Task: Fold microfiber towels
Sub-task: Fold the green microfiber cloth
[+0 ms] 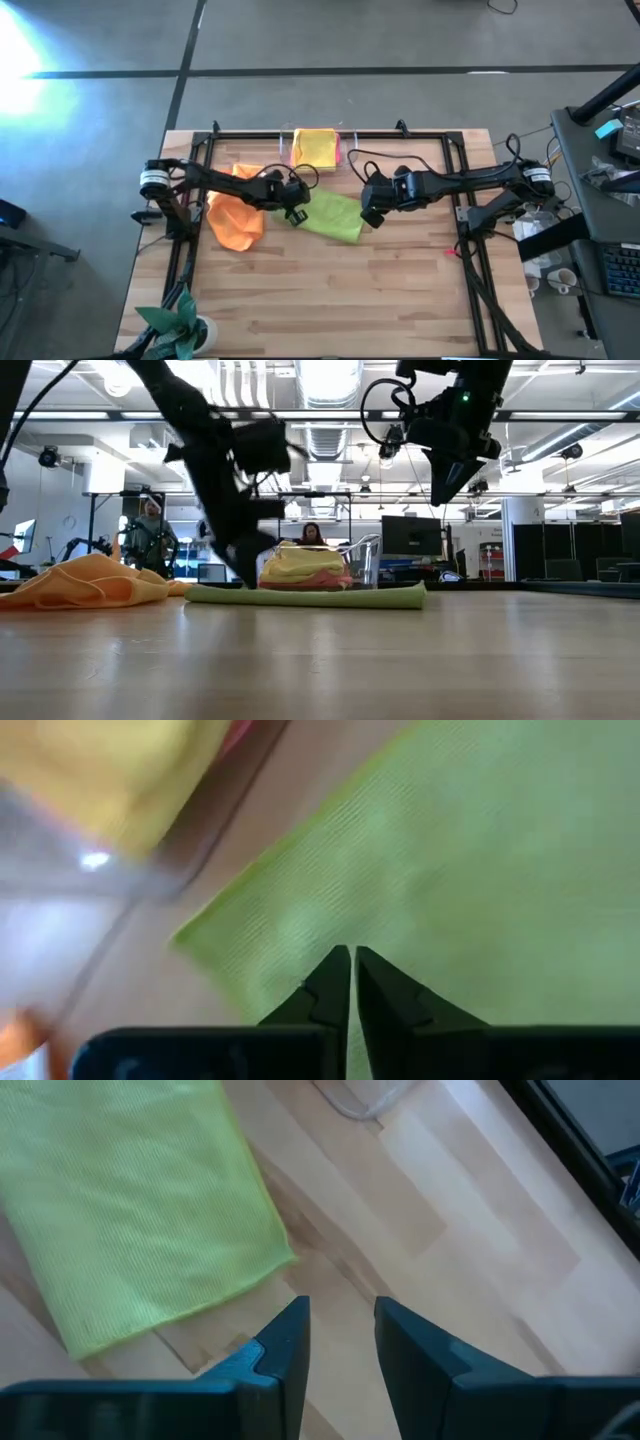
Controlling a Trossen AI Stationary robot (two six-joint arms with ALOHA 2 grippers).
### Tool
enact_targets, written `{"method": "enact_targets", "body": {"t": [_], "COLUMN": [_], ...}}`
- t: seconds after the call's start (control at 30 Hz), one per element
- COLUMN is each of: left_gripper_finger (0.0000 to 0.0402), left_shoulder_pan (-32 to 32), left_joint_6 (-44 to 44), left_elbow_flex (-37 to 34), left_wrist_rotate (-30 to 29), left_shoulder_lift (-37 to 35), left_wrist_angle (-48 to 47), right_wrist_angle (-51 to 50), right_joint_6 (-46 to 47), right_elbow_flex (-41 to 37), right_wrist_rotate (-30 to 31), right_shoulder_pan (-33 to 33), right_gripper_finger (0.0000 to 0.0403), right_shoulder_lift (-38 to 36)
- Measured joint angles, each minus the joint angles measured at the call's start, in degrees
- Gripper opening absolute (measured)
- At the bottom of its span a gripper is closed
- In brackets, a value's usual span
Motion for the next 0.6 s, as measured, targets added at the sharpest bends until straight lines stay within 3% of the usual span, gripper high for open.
{"method": "enact_targets", "body": {"t": [0.13,0.27,0.4,0.6], "left_gripper_finger": [0.0006,0.0006,0.0006,0.0006], "left_shoulder_pan": [-2.3,-5.2,-7.5,-8.5], "left_joint_6": [-1.7,-1.5,-1.5,-1.5], "left_elbow_flex": [2.8,3.3,3.4,3.4], "left_wrist_rotate": [4.8,9.0,9.5,9.6], "left_shoulder_lift": [-1.9,-1.9,0.1,4.5], "left_wrist_angle": [4.5,19.9,30.4,34.5], "right_wrist_angle": [-0.2,-0.2,-0.2,0.0], "right_joint_6": [-0.1,-0.1,-0.1,-0.1], "right_elbow_flex": [-0.1,-0.1,-0.1,-0.1], "right_wrist_rotate": [0.0,0.0,0.0,0.0], "right_shoulder_pan": [0.0,0.0,0.0,0.0], "right_gripper_finger": [0.0105,0.0105,0.0105,0.0105], "right_shoulder_lift": [0.0,0.0,0.0,0.0]}}
